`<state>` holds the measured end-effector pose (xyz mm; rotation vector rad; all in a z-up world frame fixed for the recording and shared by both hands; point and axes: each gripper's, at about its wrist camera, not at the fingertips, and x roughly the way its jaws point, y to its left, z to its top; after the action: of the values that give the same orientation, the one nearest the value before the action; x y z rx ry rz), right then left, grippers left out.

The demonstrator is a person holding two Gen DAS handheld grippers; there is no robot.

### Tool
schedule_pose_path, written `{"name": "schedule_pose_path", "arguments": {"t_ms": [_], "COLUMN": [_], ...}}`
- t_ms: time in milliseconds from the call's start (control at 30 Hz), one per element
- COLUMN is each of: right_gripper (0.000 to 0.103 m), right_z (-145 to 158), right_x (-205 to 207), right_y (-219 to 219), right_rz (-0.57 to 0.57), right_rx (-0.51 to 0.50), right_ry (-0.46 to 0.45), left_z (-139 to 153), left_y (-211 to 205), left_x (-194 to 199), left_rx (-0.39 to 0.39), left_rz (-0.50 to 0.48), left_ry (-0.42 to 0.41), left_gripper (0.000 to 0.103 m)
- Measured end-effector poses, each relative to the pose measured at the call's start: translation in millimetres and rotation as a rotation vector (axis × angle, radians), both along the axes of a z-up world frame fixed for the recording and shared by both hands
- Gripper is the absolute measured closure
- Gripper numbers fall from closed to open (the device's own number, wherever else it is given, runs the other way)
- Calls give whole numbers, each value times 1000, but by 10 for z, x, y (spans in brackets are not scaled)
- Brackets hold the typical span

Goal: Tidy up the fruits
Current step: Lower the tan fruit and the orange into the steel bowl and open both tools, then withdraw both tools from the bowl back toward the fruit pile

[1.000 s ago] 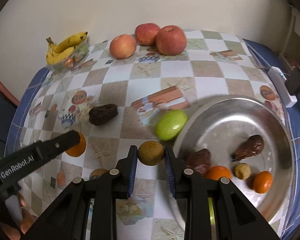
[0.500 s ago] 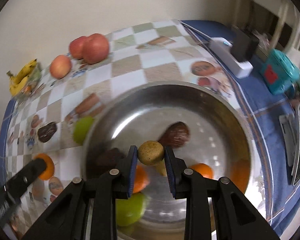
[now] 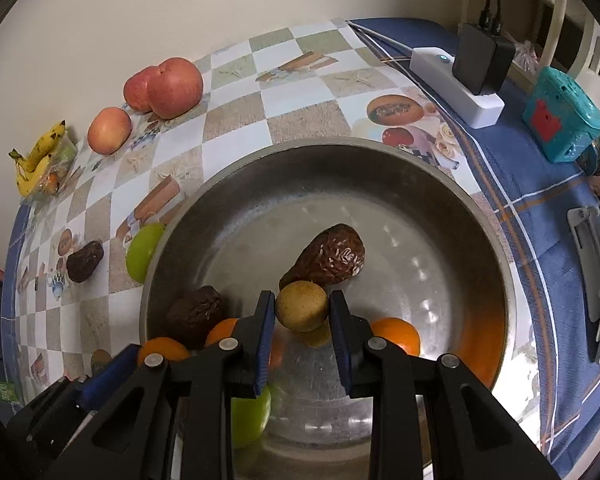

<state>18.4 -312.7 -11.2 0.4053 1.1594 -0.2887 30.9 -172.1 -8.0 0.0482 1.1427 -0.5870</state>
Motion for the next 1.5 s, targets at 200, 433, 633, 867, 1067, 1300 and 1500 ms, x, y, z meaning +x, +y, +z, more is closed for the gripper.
{"name": "schedule_pose_path", "arguments": {"t_ms": [200, 433, 633, 867, 1067, 1300, 1500], "right_gripper": [74, 74, 71, 66, 66, 66, 66], "right_z": [-42, -44, -57, 13, 79, 126, 152], "right_x": [4, -5, 10, -7, -7, 7, 38], "right_y": [8, 5, -5, -40, -20, 50, 174], "right_rz": [-5, -12, -16, -35, -35, -13, 33], "right_rx": [-1, 6, 11, 2, -2, -12, -24], "right_ry": [8, 5, 11, -7, -34, -50, -60], "left_z": [-27, -35, -16, 55, 121, 93, 70], "left_y": [-29, -26, -24, 54, 214, 582, 889], "left_x": [-16, 6, 6, 43, 138, 316, 432], "left_rx": [11, 0, 5, -18, -25, 25, 78], "left_rz": [-11, -8, -9, 18, 90, 253, 380], "left_ry": [-5, 5, -2, -13, -21, -16, -20], "left_gripper": [67, 66, 65, 57, 57, 54, 35]}}
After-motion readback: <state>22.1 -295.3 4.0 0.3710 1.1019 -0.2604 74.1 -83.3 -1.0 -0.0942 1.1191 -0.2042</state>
